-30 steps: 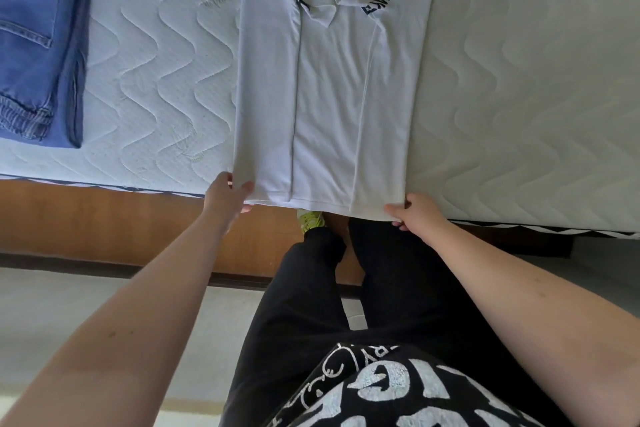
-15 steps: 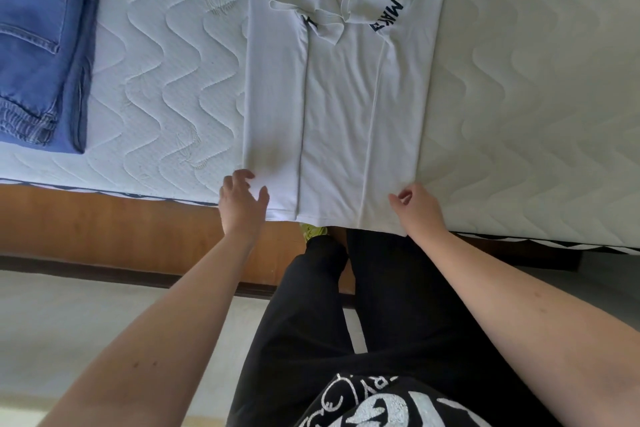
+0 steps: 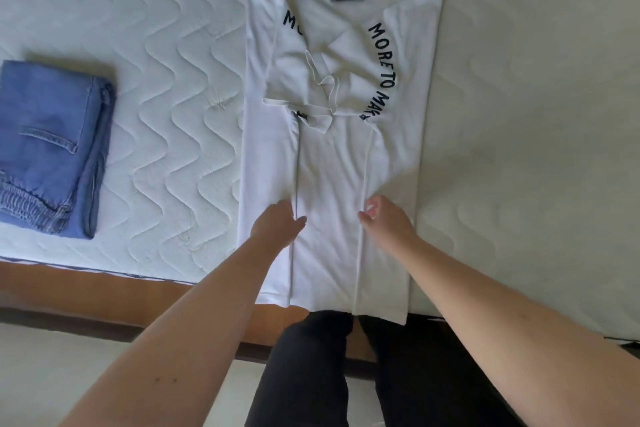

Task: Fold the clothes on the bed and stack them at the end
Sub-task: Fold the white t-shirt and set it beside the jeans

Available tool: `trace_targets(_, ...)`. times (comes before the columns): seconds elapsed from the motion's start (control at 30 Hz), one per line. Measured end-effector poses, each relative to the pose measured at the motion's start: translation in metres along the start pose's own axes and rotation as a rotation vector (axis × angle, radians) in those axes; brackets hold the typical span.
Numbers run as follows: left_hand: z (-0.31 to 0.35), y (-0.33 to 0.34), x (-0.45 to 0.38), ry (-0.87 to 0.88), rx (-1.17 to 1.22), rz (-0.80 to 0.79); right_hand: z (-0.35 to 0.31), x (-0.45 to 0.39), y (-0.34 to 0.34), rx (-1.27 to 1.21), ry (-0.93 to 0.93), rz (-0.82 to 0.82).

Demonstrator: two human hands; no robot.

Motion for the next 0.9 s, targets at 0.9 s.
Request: trace_targets(0.9,0.141,-0.189,-0.214,0.547,0.38,0.394,-0.164,-0.224,-0.117,-0.142,-0.165,0.477)
Point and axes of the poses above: each hand's wrist, its own x-axis away from the middle knuckle, its own y-axis out of the palm, z = x × y, the point moved 3 cm from there along -x, towards the middle knuckle, and after that the axes turned 10 degrees about z, right-handed, at the moved point
